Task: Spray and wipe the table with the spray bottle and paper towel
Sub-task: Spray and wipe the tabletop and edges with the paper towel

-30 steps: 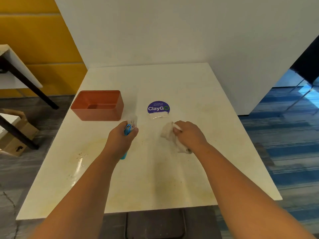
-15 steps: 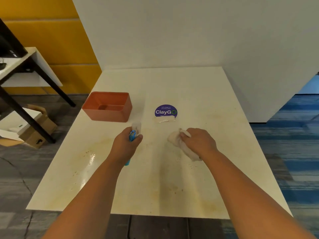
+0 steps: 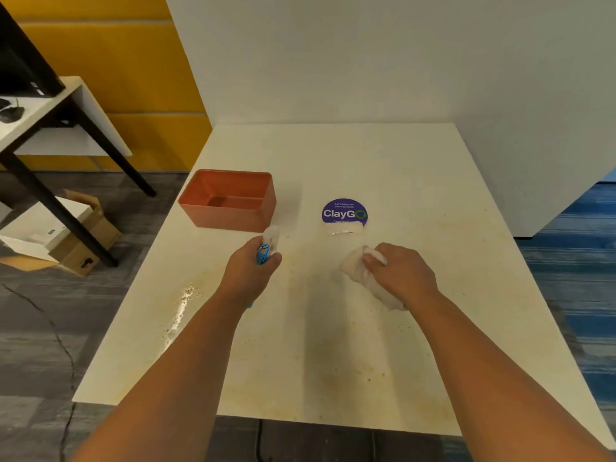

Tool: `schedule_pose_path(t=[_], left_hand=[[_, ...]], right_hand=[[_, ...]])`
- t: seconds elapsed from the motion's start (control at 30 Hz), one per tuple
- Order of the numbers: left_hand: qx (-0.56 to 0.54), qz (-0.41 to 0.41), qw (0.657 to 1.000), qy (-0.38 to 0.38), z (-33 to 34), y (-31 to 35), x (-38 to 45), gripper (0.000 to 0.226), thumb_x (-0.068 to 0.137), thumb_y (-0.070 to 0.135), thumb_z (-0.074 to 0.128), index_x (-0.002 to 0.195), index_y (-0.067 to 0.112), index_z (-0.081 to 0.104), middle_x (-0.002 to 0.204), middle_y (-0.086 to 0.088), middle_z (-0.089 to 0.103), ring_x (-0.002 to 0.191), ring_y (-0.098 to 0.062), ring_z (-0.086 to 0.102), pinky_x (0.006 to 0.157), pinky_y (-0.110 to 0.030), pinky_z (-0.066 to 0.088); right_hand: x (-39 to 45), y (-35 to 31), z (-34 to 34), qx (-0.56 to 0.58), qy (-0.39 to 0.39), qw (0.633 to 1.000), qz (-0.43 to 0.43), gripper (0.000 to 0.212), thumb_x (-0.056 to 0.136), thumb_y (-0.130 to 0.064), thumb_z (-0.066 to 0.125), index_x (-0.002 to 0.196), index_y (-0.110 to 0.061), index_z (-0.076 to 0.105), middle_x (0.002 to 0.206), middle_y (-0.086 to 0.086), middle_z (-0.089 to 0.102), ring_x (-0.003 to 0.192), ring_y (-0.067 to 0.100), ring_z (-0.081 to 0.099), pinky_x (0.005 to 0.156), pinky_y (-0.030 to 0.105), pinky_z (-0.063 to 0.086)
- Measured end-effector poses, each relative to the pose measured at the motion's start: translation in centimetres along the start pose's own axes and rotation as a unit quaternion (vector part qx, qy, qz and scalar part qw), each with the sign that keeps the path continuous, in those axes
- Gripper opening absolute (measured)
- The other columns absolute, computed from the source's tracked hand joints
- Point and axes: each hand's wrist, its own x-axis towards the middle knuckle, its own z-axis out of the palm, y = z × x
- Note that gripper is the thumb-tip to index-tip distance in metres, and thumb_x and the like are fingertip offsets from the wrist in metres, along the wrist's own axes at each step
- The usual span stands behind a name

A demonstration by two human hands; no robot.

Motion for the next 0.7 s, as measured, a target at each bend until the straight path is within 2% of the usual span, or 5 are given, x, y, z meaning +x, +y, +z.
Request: schedule_pose_path(t=[0.2,0.3,0.4,0.57,0.7], left_hand=[[0.0,-0.008,0.999,0.033,-1.0,-1.2,0.2,0.036,0.095,0.033,0.058,0.126,0.014,0.054,0.104,-0.002,0.062,0.087,-0.018,0.058,0.075,-0.031,0.045],[-0.002,-0.018,0.999,0.034,-1.2,-2.3,1.3,0.039,0.095,0.033,0.058,0.129,0.014,0.053,0.11,-0.003,0.063,0.09,-0.019,0.059,0.076,-0.031,0.046],[-0.007,-0.019,1.0,0.023,-1.3,-3.5,2.9,0.04,0.095,0.032,0.058,0.13,0.014,0.052,0.11,-0.003,0.062,0.091,-0.019,0.06,0.076,-0.03,0.047],[0.001,-0.013,1.0,-0.01,-1.8,-5.6,7.7,0.017,0.094,0.026,0.058,0.109,0.019,0.054,0.098,-0.006,0.063,0.086,-0.022,0.061,0.071,-0.033,0.05],[0.038,-0.004,0.999,-0.026,-2.2,-7.0,11.8,0.026,0.094,0.026,0.059,0.117,0.016,0.055,0.098,-0.003,0.061,0.086,-0.021,0.059,0.072,-0.032,0.045]], right_hand=[[1.9,-2.7,0.0,0.039,0.004,0.995,-0.088,0.02,0.082,-0.014,0.05,0.093,-0.025,0.063,0.087,-0.002,0.06,0.081,0.02,0.057,0.064,0.034,0.049],[2.9,-3.6,0.8,0.04,0.008,0.995,-0.089,0.012,0.085,-0.025,0.054,0.095,-0.021,0.059,0.085,-0.004,0.056,0.081,0.019,0.056,0.067,0.035,0.049],[3.7,-4.3,1.7,0.014,0.018,0.997,-0.076,0.024,0.09,-0.044,0.049,0.088,-0.021,0.055,0.078,-0.005,0.056,0.075,0.018,0.055,0.062,0.032,0.046],[6.0,-5.4,4.3,0.008,0.034,0.997,-0.071,0.02,0.089,-0.041,0.05,0.083,-0.024,0.059,0.078,-0.003,0.057,0.075,0.019,0.057,0.059,0.034,0.048],[7.7,-6.6,6.0,0.019,0.059,0.996,-0.065,0.019,0.089,-0.04,0.052,0.088,-0.024,0.062,0.081,-0.003,0.059,0.075,0.018,0.056,0.059,0.032,0.048]])
